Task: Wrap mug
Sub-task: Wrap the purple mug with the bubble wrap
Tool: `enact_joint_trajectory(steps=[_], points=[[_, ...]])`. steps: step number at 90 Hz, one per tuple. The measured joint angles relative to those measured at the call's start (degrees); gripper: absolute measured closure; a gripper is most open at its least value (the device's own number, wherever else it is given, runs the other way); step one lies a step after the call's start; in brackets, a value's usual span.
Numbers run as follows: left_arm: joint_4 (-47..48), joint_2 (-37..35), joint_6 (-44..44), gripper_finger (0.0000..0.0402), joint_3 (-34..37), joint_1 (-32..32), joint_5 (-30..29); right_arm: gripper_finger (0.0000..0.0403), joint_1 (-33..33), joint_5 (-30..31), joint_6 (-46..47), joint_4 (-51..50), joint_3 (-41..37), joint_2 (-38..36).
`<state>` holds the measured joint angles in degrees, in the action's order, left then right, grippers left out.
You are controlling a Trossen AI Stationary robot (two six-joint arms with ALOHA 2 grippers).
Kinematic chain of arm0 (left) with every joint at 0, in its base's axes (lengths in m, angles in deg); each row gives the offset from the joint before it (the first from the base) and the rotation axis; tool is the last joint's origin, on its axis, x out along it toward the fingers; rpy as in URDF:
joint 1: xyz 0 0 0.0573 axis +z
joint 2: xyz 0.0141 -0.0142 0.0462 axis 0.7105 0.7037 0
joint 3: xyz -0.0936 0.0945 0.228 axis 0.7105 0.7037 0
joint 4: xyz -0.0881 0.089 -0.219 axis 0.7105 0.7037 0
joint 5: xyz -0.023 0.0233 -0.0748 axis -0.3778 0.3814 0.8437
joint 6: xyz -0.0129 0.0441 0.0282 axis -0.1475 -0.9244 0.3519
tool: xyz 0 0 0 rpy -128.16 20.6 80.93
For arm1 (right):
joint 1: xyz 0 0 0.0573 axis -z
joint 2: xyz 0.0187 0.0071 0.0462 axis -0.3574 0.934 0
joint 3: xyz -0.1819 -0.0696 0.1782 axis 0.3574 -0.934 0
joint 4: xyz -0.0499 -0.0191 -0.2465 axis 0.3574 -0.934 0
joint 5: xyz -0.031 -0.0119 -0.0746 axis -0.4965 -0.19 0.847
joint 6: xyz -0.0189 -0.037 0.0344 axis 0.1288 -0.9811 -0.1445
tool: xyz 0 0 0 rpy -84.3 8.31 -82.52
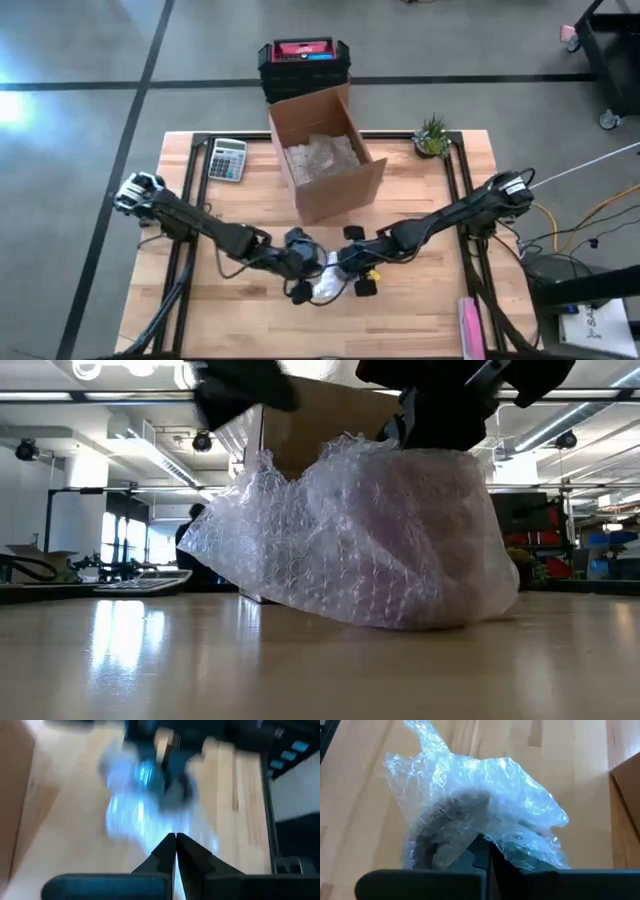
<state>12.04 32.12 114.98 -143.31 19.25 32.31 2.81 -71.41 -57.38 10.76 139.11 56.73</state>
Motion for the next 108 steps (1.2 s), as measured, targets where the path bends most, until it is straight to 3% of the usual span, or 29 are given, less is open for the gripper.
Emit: enact_joint_trajectory(steps=[11,28,37,56,67,80,89,100,108], points=[[-0.8,1.5,4.2,0.0402,6.0,-3.1,-2.7,0.0403,0.0,-0.2,-0.5,0.8,-0.1,0.0],[-29.9,5.9,2.6,0.0402,16.1,-2.7,-3.2,0.0403,0.0,-0.3,-0.8,2.3,-0.2,0.2],[-40.3,5.8,-2.5,0.0402,16.5,-2.1,-3.5,0.0403,0.0,-0.3,-0.8,2.4,-0.2,0.2],[-42.1,5.8,-10.1,0.0402,12.6,-0.5,-3.7,0.0403,0.0,-0.3,-0.5,2.8,-0.2,0.2],[-41.2,8.5,-11.4,0.0402,11.3,1.8,-3.5,0.0403,0.0,-0.3,-0.3,3.6,-0.3,0.2],[-38.1,9.5,-9.7,0.0402,8.9,3.1,1.2,0.0403,0.0,-0.3,-0.3,2.9,-0.3,0.0],[-26.0,7.2,-8.5,0.0402,4.9,1.6,2.1,0.0403,0.0,-0.3,-0.3,2.6,-0.3,-0.3],[-8.2,4.6,-4.9,0.0402,-0.6,-1.9,-2.4,0.0403,0.0,-0.3,-0.6,2.6,-0.3,-0.4],[-0.2,5.0,-1.3,0.0402,-0.6,-4.1,-4.0,0.0403,0.0,-0.3,-0.6,2.6,-0.3,-0.4]])
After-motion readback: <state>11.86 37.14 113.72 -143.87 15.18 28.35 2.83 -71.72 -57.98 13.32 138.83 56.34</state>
